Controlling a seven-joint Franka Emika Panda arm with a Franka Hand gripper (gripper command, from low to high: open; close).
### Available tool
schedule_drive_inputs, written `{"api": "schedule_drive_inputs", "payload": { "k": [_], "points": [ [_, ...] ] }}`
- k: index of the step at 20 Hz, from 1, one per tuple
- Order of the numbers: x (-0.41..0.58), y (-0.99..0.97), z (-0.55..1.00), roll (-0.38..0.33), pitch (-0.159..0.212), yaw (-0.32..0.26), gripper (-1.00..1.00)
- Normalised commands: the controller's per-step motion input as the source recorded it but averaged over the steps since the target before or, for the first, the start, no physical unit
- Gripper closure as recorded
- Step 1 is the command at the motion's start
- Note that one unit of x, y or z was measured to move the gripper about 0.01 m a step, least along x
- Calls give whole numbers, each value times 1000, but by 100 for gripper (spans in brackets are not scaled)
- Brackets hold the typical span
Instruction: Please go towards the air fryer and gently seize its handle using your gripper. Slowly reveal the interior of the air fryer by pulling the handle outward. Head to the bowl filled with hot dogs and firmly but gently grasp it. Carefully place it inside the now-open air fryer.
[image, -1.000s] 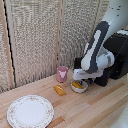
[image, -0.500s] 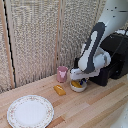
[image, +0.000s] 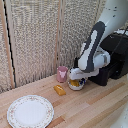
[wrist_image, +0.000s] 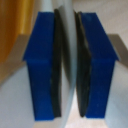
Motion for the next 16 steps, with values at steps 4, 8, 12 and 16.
{"api": "schedule_drive_inputs", "payload": {
  "k": [4,8,12,16],
  "points": [
    [75,0,966,56,73,4,100],
    [230,0,961,36,53,0,100],
    [373,0,908,35,23,0,100],
    [527,-20,866,17,1,-44,100]
  ]
}}
